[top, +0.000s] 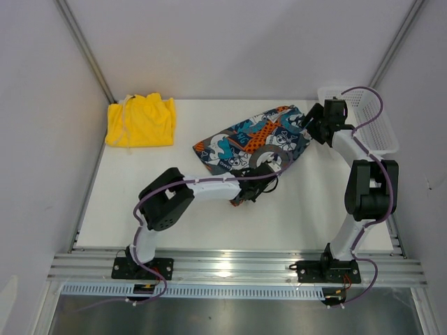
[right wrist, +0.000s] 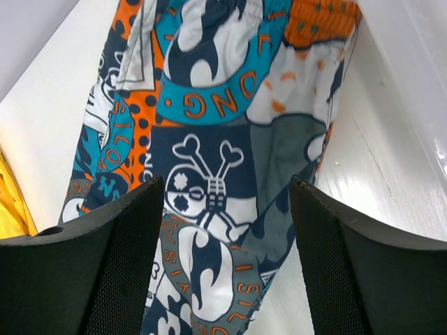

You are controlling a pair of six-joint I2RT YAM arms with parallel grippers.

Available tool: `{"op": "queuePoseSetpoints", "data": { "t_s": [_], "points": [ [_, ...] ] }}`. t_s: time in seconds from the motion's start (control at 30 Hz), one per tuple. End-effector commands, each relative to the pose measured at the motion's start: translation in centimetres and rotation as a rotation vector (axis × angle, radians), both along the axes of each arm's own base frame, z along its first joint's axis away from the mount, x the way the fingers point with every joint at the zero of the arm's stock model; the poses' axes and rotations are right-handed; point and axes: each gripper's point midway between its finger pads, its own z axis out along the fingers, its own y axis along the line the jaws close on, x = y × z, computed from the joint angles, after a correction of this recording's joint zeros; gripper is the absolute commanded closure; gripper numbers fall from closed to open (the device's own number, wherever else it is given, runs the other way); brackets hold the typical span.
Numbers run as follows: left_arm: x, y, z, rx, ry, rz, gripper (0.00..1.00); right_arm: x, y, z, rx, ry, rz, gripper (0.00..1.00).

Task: Fold and stack the shorts
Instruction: Fold the shorts

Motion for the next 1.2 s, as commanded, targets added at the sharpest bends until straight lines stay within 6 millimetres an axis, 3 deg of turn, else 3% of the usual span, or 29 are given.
{"op": "queuePoseSetpoints", "data": {
  "t_s": [0.0, 0.07, 0.13, 0.2, 0.27, 0.3, 0.33, 0.4, 0.43, 0.5, 0.67, 0.73, 0.8, 0.9, 0.93, 1.0, 1.03, 1.1, 1.17],
  "points": [
    [-1.5, 2.7, 0.6, 0.029, 0.01, 0.018, 1.0, 0.5, 0.1, 1.9, 0.012, -0.058, 0.006, 0.27],
    [-1.7, 4.4, 1.1, 0.044, 0.0, 0.061, 1.0, 0.6, 0.1, 1.8, 0.01, -0.057, 0.011, 0.27],
    [-1.9, 8.8, 0.7, 0.097, 0.014, 0.171, 1.0, 0.6, 0.1, 1.6, -0.001, -0.05, 0.025, 0.27],
    [-2.3, 11.8, 1.1, 0.074, 0.047, 0.25, 1.0, 0.6, 0.4, 1.8, -0.02, -0.053, 0.047, 0.27],
    [-2.9, 16.9, -0.4, 0.06, 0.101, 0.428, 1.0, 0.7, 0.9, 2.1, -0.029, -0.063, 0.074, 0.28],
    [-2.9, 18.9, 0.8, 0.028, 0.096, 0.522, 1.0, 0.7, 1.6, 2.1, -0.022, -0.07, 0.105, 0.28],
    [-2.9, 23.2, 0.2, 0.043, 0.076, 0.728, 0.77, 0.7, 2.3, 2.3, -0.023, -0.076, 0.132, 0.28],
    [-3.1, 26.1, 2.3, 0.035, -0.002, 0.851, 0.39, 0.8, 3.6, 2.0, -0.004, -0.075, 0.179, 0.29],
    [-3.2, 27.0, 2.8, 0.028, -0.041, 0.892, 0.12, 0.7, 4.6, 1.8, -0.001, -0.073, 0.208, 0.3],
    [-3.2, 26.7, 3.8, -0.04, -0.059, 0.885, 0.1, 0.8, 5.8, 1.6, 0.006, -0.075, 0.249, 0.31],
    [-2.1, 25.2, 9.3, -0.27, -0.157, 0.846, 0.09, -0.3, 9.4, -0.2, -0.024, -0.013, 0.383, 0.32],
    [-1.9, 23.4, 10.9, -0.34, -0.174, 0.744, 0.09, -0.7, 9.6, -1.4, -0.034, 0.015, 0.398, 0.33],
    [-1.8, 20.2, 13.4, -0.456, -0.196, 0.612, 0.09, -1.1, 9.6, -1.7, -0.033, 0.011, 0.403, 0.35],
    [-1.1, 15.9, 15.8, -0.551, -0.21, 0.475, 0.09, -2.0, 9.8, -3.4, -0.025, 0.03, 0.419, 0.47],
    [-0.9, 15.0, 16.3, -0.563, -0.199, 0.455, 0.09, -2.0, 9.8, -3.8, -0.024, 0.037, 0.419, 0.48],
    [-0.3, 12.5, 15.0, -0.563, -0.142, 0.395, 0.1, -2.3, 9.8, -5.2, -0.032, 0.071, 0.42, 0.51],
    [0.3, 11.3, 16.1, -0.597, -0.141, 0.374, 0.1, -2.5, 9.8, -6.9, -0.033, 0.111, 0.416, 0.54],
    [0.7, 9.1, 15.2, -0.618, -0.097, 0.328, 0.1, -3.1, 9.6, -8.6, -0.029, 0.174, 0.38, 0.57],
    [1.3, 7.6, 15.9, -0.661, -0.093, 0.295, 0.1, -4.0, 9.6, -10.4, -0.006, 0.238, 0.351, 0.61]
  ]
}}
